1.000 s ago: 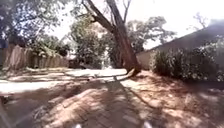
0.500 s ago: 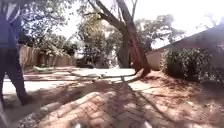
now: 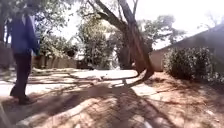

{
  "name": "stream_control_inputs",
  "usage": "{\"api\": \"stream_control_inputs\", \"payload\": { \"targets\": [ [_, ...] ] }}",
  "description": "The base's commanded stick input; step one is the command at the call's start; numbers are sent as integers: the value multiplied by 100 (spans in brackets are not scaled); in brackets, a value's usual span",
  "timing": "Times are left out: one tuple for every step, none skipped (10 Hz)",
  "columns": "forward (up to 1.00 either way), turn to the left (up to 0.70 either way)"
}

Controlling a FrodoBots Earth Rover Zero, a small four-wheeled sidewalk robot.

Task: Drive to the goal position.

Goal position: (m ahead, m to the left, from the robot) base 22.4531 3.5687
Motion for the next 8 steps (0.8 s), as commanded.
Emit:
{"api": "stream_control_inputs", "payload": {
  "targets": [
    [70, 0],
    [70, 0],
    [70, -35],
    [70, -35],
    [70, -22],
    [70, -5],
    [70, 0],
    [70, 0]
  ]
}}
